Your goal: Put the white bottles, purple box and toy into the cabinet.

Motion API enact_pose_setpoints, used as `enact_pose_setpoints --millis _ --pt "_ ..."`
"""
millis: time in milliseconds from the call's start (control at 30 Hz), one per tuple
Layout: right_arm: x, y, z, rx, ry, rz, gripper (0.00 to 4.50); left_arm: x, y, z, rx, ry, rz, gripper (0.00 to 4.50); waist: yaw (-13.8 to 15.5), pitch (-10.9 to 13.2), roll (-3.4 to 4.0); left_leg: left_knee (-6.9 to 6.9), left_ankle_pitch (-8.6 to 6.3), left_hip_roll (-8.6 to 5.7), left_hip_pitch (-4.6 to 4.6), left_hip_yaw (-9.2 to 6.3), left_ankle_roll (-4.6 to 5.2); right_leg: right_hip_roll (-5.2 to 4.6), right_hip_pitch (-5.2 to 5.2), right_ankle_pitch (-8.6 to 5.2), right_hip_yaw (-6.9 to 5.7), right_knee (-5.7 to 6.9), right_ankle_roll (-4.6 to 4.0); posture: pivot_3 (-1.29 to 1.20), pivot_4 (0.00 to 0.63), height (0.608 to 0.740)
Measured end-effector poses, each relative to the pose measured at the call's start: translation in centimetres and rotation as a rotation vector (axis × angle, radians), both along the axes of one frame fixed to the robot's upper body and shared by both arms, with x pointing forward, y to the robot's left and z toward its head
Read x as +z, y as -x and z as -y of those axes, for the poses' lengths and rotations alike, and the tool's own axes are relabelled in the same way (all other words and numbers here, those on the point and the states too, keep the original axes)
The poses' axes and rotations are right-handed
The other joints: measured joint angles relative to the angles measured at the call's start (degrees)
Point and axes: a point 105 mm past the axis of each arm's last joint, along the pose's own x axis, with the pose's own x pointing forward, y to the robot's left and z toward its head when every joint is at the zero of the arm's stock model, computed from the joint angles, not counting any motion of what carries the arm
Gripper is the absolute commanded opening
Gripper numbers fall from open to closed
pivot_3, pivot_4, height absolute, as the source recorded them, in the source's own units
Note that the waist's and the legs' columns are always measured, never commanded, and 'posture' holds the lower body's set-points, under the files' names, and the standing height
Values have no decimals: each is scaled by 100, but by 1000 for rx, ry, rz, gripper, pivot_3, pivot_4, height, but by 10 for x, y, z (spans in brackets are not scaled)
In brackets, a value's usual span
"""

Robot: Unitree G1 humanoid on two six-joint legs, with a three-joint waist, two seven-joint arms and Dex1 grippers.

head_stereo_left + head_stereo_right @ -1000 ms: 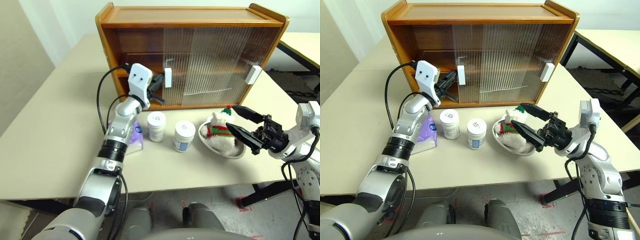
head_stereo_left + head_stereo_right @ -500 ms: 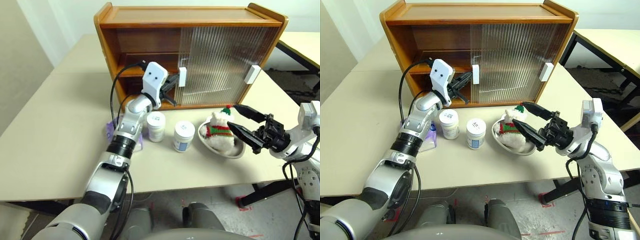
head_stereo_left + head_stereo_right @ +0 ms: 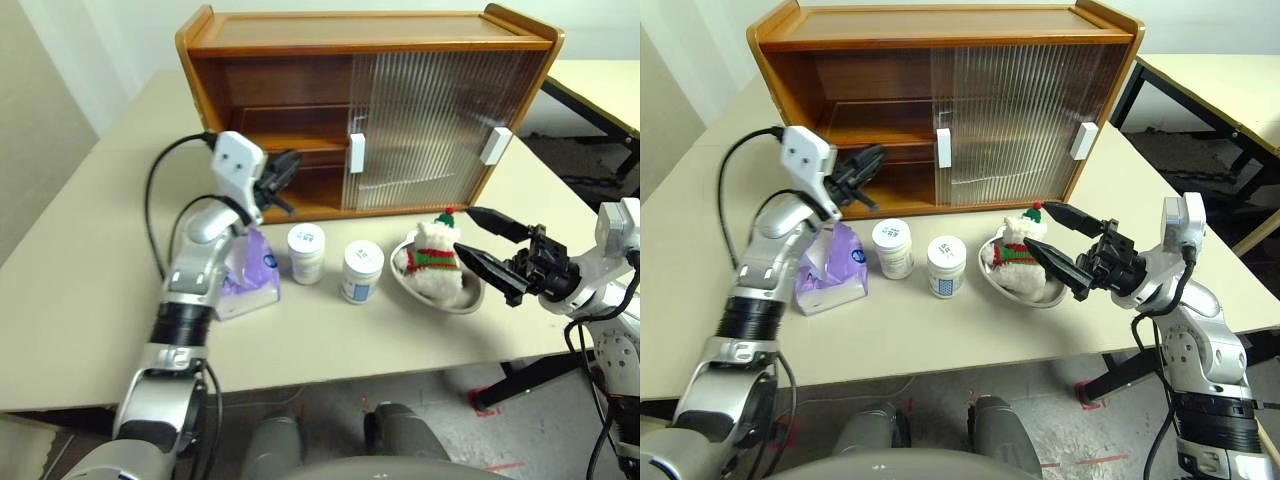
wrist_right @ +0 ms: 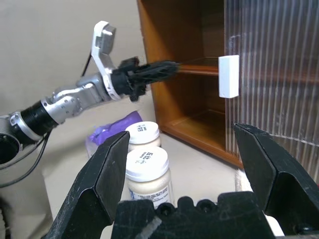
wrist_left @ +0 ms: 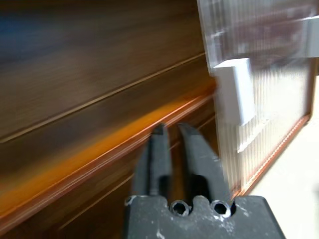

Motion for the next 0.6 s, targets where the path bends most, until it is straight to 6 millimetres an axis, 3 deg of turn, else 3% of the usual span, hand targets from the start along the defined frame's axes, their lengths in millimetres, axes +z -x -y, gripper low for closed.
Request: enact_pose_setpoints --millis 233,367,433,600 --pt "1 -6 -8 40 4 4 4500 -11 42 -56 -30 147 -233 4446 49 9 11 0 -14 16 8 -5 -24 -6 4 -13 -32 10 -20 123 0 740" --pt "-2 -7 -12 53 -2 -13 4500 -32 58 -98 88 163 -404 4480 85 19 20 -2 -17 17 22 -9 -30 -8 7 -30 -41 30 -34 132 0 740" --pt "-2 -8 -13 47 -12 -23 4500 -52 63 -116 172 161 -496 4480 142 25 24 -6 -20 17 44 -8 -35 -8 22 -40 -41 33 -46 126 0 740" --pt "-1 -9 -15 46 -11 -32 4500 -81 75 -123 225 223 -694 4480 195 55 -1 -9 -23 19 55 -13 -41 -18 29 -46 -52 34 -52 125 0 740"
